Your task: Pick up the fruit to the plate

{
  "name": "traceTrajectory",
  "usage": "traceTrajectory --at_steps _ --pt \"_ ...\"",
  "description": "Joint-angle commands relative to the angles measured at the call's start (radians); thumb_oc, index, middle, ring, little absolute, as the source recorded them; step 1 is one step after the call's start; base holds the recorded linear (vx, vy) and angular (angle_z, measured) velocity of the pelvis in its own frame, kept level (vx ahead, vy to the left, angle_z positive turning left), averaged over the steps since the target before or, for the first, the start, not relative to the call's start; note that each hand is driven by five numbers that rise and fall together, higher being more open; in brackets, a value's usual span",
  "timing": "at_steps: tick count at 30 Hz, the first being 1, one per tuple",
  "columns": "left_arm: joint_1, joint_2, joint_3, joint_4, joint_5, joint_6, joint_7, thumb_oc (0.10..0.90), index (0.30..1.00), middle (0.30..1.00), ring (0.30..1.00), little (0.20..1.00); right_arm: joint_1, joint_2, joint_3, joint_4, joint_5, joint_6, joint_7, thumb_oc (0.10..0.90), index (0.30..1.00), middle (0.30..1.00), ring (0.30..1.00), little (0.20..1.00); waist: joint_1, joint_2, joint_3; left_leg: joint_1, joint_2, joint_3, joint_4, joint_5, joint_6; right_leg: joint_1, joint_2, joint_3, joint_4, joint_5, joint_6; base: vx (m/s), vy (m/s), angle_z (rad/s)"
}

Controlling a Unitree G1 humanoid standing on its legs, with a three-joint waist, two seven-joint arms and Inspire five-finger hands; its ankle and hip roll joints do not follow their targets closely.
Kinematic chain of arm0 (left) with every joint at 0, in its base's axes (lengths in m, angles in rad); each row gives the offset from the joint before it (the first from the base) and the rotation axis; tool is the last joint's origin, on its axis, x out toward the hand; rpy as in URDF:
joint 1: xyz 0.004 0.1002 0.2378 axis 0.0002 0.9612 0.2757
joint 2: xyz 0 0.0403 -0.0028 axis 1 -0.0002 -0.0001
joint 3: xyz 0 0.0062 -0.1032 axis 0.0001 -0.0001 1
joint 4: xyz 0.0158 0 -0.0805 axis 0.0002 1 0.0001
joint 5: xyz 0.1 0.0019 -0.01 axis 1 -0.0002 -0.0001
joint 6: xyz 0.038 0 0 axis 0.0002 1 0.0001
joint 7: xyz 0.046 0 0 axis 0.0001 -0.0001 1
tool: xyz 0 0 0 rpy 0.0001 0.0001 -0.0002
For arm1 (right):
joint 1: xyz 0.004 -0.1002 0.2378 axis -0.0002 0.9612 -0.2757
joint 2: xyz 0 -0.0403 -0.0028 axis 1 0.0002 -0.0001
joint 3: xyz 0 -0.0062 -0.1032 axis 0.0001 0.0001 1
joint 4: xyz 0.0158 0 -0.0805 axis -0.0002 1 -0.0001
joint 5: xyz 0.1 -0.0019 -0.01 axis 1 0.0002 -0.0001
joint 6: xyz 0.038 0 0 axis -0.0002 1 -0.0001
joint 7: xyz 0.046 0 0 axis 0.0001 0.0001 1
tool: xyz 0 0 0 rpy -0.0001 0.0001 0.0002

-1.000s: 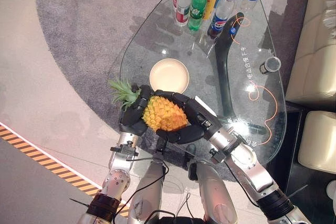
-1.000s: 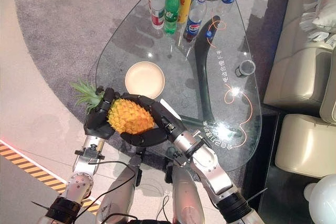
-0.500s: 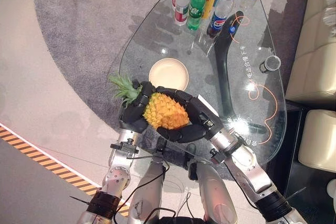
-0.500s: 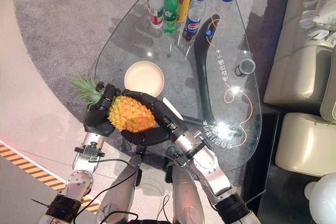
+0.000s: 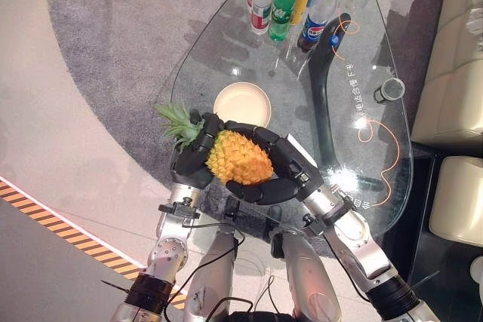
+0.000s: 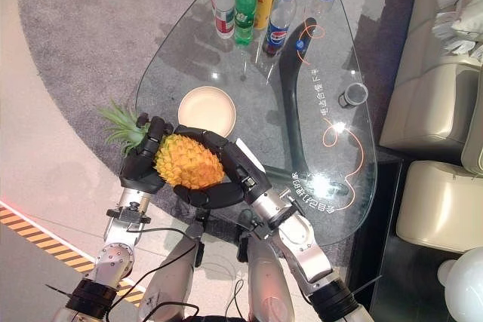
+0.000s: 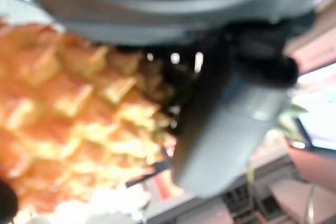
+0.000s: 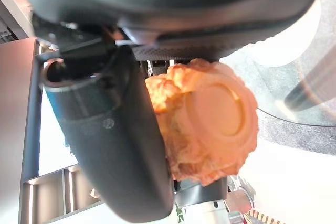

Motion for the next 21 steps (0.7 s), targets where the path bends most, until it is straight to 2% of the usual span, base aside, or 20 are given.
traceTrajectory --at_steps 1,14,21 --pt "0.037 -0.088 0.139 -0.242 -0.119 -0.081 -0.085 0.100 0.300 0.300 0.300 0.200 -0.035 0.102 -0.263 -0.117 0.169 -0.219 -0.259 0.800 0.900 0.900 0.900 0.900 -0.015 0.007 -0.027 0.003 -0.031 0.087 0.109 -0.085 0.034 0.066 0.011 0.039 -0.132 0.106 0.047 0.00 0.000 0.00" --pt "0.037 -0.089 0.139 -0.249 -0.111 -0.086 -0.078 0.100 0.300 0.300 0.300 0.200 -0.027 0.112 -0.261 -0.118 0.157 -0.236 -0.313 0.800 0.900 0.900 0.900 0.900 -0.018 0.011 -0.027 0.014 -0.030 0.087 0.097 -0.078 0.033 0.074 0.013 0.040 -0.139 0.109 0.043 0.00 0.000 0.00" --pt "0.040 -0.094 0.137 -0.253 -0.108 -0.092 -0.073 0.100 0.300 0.300 0.300 0.200 -0.028 0.121 -0.272 -0.121 0.114 -0.274 -0.414 0.800 0.900 0.900 0.900 0.900 -0.019 0.013 -0.027 0.014 -0.028 0.088 0.096 -0.076 0.032 0.074 0.015 0.042 -0.138 0.108 0.041 0.00 0.000 0.00"
